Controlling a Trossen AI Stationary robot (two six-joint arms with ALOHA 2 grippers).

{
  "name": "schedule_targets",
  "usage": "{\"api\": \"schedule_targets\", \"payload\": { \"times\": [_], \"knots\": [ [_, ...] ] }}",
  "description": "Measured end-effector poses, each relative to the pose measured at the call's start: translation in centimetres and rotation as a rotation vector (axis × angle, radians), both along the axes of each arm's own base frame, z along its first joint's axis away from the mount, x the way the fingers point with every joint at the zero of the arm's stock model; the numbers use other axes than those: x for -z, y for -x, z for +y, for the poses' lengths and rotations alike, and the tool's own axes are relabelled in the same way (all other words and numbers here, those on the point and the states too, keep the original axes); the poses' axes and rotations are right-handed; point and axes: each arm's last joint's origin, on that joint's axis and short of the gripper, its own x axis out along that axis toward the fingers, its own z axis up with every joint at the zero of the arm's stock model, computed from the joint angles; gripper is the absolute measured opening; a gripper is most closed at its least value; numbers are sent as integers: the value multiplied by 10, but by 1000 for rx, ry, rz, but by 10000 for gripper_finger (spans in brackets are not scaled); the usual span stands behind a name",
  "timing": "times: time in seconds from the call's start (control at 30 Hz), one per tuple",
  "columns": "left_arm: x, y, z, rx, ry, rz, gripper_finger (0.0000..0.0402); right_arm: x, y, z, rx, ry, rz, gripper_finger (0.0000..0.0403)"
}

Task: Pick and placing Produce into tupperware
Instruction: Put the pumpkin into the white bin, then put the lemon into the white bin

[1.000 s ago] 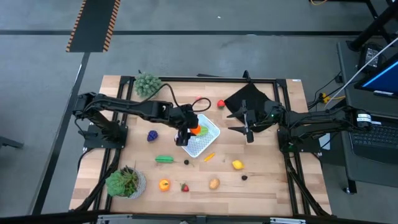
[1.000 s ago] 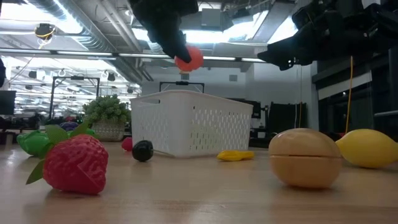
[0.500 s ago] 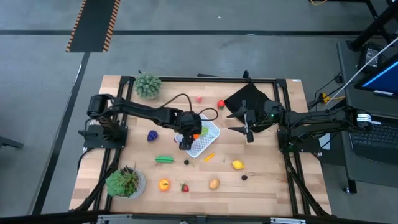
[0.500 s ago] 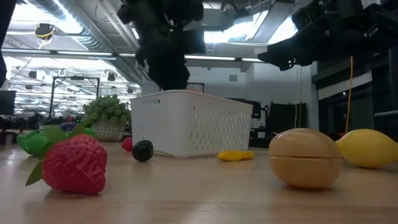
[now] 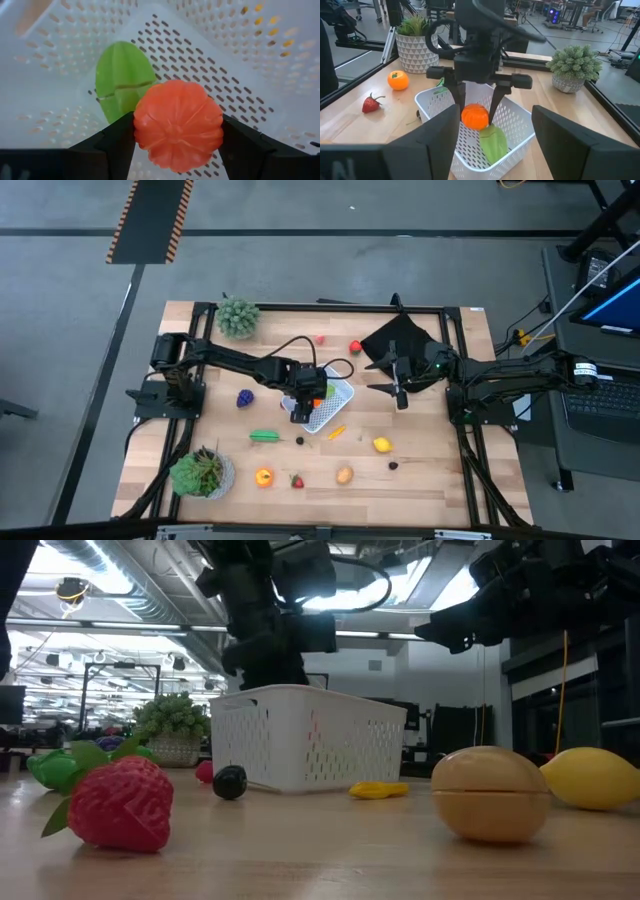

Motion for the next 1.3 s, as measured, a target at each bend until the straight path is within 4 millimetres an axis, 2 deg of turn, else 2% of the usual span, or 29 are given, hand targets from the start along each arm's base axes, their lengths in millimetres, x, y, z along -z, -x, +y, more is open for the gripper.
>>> {"api": "schedule_targets", "payload": {
  "times": [0.33,0.57,0.97,1.13,1.3],
  "knots": [
    [9,0,0,1,1,42,241,0,0,0,0,0,-1,250],
    [0,-2,-1,35,-15,15,264,0,0,0,0,0,-1,250],
    [-4,-4,-1,75,-34,-2,261,0,0,0,0,0,-1,250],
    [-15,-3,-1,74,-36,-42,261,0,0,0,0,0,0,250],
    [-43,2,-1,85,-28,-151,261,0,0,0,0,-5,2,250]
  ]
}}
